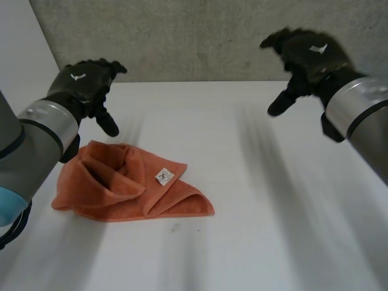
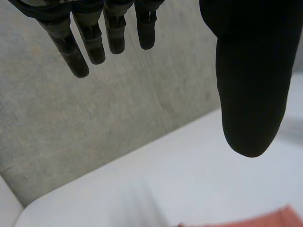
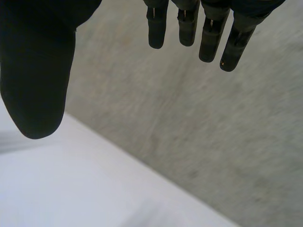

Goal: Fold the laundry

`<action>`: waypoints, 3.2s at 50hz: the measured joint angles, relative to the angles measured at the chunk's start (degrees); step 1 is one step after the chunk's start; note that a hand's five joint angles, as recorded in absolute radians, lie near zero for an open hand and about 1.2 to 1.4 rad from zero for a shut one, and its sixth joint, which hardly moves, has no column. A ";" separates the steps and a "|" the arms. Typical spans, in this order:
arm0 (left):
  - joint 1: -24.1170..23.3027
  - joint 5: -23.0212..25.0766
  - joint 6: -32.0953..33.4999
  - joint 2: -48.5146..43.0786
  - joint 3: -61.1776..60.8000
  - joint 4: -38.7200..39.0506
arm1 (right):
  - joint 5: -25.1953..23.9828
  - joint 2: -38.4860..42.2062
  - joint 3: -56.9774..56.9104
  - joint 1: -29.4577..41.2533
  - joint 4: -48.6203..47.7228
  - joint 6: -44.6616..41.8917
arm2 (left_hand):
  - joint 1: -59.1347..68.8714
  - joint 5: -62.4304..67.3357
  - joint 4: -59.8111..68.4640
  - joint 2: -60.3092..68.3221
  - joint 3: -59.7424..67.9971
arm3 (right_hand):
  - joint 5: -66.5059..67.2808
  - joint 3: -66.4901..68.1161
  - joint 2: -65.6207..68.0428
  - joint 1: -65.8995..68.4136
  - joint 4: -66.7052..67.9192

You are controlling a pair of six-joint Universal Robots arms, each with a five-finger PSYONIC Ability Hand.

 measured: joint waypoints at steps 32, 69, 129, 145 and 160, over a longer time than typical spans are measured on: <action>6.80 -4.98 15.94 -1.88 -17.77 -1.99 | -3.82 36.13 -15.51 20.21 0.74 0.08 | 8.53 7.94 7.88 8.05 8.09 | 0.16 0.35 0.28 0.10 0.16; 9.56 -5.09 15.78 -1.48 -19.14 1.92 | -2.55 50.29 -27.85 23.40 -6.24 0.17 | 46.78 46.42 46.49 46.89 46.24 | 32.29 36.19 35.71 29.03 34.76; 8.51 0.87 -4.18 -5.38 -2.93 29.35 | -1.52 21.56 -23.22 -9.87 -2.61 -2.39 | 54.58 55.08 55.64 55.76 55.66 | 52.64 55.39 54.84 43.31 54.68; 7.94 6.61 -4.85 -1.37 8.84 37.58 | -3.09 11.19 -21.62 -8.54 -25.05 3.23 | 54.65 55.31 55.64 55.77 55.66 | 52.64 55.59 54.85 43.51 54.86; 7.27 16.94 -3.36 -2.40 -20.55 36.28 | -25.20 7.42 16.54 -18.59 -25.23 -4.92 | 54.65 55.31 55.65 55.79 55.66 | 52.64 55.76 55.14 43.51 54.87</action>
